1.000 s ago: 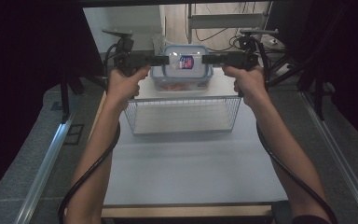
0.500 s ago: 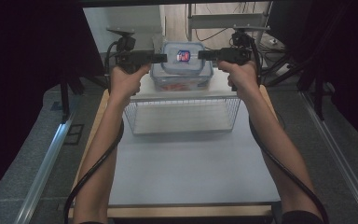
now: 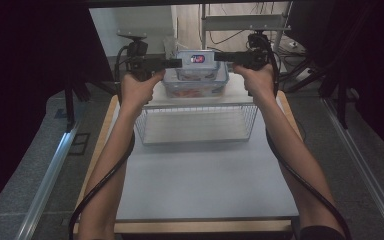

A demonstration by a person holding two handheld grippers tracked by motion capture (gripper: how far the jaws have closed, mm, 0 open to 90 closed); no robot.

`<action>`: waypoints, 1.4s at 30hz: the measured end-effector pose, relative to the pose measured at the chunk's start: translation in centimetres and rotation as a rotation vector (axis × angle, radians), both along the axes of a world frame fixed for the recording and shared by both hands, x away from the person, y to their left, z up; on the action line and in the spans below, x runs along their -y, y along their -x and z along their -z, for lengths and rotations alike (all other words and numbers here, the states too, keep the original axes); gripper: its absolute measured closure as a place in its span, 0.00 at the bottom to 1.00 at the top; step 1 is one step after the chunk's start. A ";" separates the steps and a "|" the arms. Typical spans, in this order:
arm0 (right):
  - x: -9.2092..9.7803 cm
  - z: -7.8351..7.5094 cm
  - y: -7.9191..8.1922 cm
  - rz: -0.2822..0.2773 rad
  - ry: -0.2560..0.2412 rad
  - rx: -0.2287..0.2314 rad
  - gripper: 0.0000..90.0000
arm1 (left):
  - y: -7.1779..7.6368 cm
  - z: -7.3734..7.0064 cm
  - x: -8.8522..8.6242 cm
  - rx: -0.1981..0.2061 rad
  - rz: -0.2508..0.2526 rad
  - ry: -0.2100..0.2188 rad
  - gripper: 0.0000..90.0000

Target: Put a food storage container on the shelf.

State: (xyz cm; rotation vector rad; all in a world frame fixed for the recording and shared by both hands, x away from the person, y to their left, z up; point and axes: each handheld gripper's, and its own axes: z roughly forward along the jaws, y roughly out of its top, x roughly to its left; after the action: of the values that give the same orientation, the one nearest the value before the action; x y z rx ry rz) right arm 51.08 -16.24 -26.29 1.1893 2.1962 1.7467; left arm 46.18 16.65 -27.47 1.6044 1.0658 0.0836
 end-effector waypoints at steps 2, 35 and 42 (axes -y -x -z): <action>0.4 -0.2 1.0 0.002 0.026 0.051 0.58 | 1.0 -0.1 -0.2 0.047 -0.006 -0.024 0.41; 0.0 4.3 6.0 -0.108 0.134 0.156 0.71 | 5.9 3.5 3.4 0.225 0.042 -0.255 0.63; 0.7 6.6 9.2 -0.126 0.203 0.220 0.43 | 9.5 6.4 4.0 0.277 0.065 -0.333 0.34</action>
State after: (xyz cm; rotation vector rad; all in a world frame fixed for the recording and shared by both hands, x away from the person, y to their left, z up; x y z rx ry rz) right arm 41.90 -16.99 -32.84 0.7913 2.2894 1.5635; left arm 36.65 12.62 -33.90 1.8597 0.8117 0.4471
